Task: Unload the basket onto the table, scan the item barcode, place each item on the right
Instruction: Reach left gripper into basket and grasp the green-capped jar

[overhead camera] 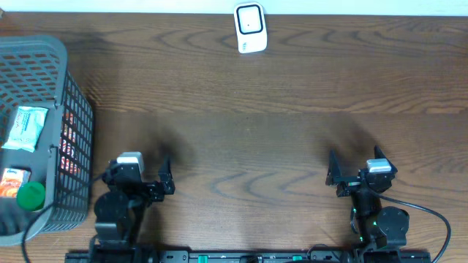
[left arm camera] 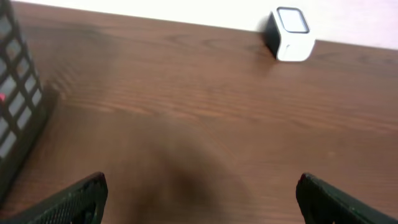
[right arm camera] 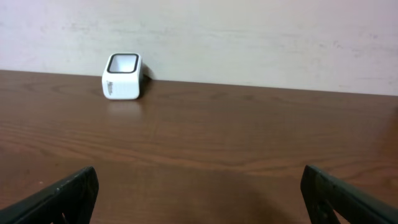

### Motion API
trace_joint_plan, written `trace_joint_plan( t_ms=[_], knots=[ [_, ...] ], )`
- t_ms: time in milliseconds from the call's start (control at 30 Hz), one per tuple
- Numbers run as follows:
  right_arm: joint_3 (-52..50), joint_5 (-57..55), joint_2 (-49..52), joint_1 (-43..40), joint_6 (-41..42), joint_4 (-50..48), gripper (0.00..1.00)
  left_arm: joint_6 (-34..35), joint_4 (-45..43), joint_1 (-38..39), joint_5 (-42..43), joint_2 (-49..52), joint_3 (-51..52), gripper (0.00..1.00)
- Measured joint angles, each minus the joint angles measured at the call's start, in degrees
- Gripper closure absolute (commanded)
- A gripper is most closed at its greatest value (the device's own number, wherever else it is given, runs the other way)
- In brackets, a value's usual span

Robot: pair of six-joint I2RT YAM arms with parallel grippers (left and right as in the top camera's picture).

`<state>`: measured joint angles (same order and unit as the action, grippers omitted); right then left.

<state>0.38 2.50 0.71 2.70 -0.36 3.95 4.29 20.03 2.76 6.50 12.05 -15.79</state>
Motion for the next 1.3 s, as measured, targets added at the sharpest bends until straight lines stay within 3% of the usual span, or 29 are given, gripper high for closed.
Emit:
trace_joint_plan(
  t_ms=[133, 333, 467, 667, 833, 1033, 1200, 1300],
  knots=[
    [0.0, 0.0, 0.0, 0.0, 0.0, 0.02, 0.01, -0.02, 6.12, 0.0, 3.32, 8.13, -12.26, 0.03],
    [0.0, 0.0, 0.0, 0.0, 0.02, 0.0, 0.01, -2.12, 26.01, 0.0, 10.71, 20.72, -37.07, 0.03],
    [0.0, 0.0, 0.0, 0.0, 0.02, -0.02, 0.01, -2.71, 28.26, 0.0, 15.13, 23.47, -42.12, 0.03],
    [0.0, 0.0, 0.0, 0.0, 0.0, 0.02, 0.01, 3.93, 37.24, 0.0, 15.72, 31.82, -52.59, 0.03],
    [0.0, -0.02, 0.02, 0.0, 0.02, 0.0, 0.01, 6.47, 50.25, 0.0, 7.52, 44.63, -76.11, 0.03],
    [0.0, -0.02, 0.02, 0.0, 0.02, -0.04, 0.01, 12.63, 68.74, -1.57, -13.0, 59.32, -104.3, 0.03],
    [0.0, 0.0, 0.02, 0.0, 0.02, 0.0, 0.01, 21.03, 72.22, -11.19, -24.76, 64.96, -111.06, 0.03],
    [0.0, 0.0, 0.02, 0.0, 0.02, -0.04, 0.01, 25.27, 72.28, -22.56, -26.25, 68.7, -111.3, 0.03]
  ],
)
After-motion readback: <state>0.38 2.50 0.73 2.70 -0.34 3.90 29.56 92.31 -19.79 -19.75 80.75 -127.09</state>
